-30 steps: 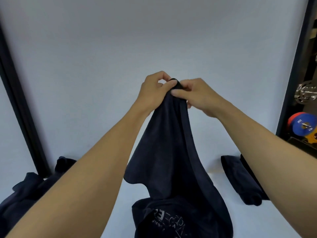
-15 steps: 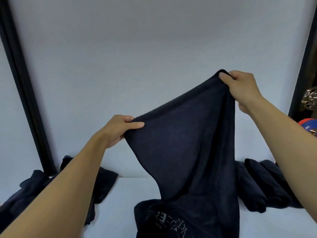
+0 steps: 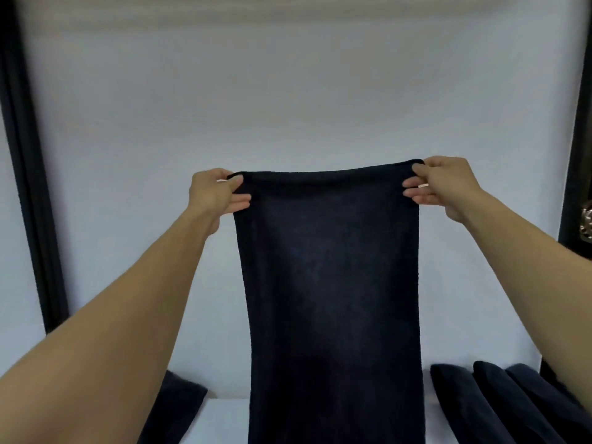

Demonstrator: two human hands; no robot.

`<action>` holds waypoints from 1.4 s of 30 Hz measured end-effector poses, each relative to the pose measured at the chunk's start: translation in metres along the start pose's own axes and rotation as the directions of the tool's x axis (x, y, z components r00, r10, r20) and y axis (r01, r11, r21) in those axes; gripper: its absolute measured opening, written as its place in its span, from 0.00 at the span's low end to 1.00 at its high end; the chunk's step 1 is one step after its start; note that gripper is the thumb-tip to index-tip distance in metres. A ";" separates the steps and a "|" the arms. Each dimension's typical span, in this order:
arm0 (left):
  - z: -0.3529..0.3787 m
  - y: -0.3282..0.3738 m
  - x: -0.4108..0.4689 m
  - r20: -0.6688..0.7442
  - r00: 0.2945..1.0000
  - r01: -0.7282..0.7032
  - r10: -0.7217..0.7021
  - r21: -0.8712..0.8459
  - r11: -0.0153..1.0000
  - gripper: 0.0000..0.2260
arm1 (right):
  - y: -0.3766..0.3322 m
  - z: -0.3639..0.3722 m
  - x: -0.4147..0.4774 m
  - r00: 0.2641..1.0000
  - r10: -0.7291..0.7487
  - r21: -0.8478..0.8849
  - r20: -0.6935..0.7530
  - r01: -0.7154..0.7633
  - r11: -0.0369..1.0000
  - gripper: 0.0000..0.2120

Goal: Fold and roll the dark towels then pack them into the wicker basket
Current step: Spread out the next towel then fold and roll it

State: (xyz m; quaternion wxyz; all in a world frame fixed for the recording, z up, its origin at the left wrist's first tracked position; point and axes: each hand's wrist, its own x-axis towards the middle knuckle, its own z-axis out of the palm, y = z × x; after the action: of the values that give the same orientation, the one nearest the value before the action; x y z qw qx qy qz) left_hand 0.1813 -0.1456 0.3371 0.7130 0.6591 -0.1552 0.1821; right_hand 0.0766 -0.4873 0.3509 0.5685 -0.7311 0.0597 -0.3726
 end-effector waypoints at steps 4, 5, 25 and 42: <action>0.021 0.058 0.040 -0.075 0.984 -0.169 0.164 -0.065 0.983 0.02 | -0.049 0.004 0.037 0.995 -0.104 0.250 -0.002 0.101 0.963 0.03; 0.023 0.071 0.046 -0.091 0.977 -0.202 0.194 -0.081 0.976 0.02 | -0.060 0.004 0.044 0.991 -0.135 0.297 -0.005 0.130 0.946 0.03; -0.048 0.161 -0.117 -0.246 0.856 -0.496 0.455 -0.137 0.857 0.04 | -0.145 -0.058 -0.131 0.911 -0.399 0.231 -0.104 0.413 0.881 0.05; -0.114 -0.082 -0.225 -0.030 0.987 0.159 -0.157 0.303 0.940 0.08 | 0.072 -0.041 -0.259 0.969 0.214 -0.199 0.123 -0.187 0.962 0.08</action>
State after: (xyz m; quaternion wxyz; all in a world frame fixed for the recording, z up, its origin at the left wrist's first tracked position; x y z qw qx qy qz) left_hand 0.0177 -0.0493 0.1510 0.6157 0.7708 -0.0698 0.1478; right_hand -0.1095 -0.4124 0.1679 0.5355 -0.7959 0.1269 -0.2522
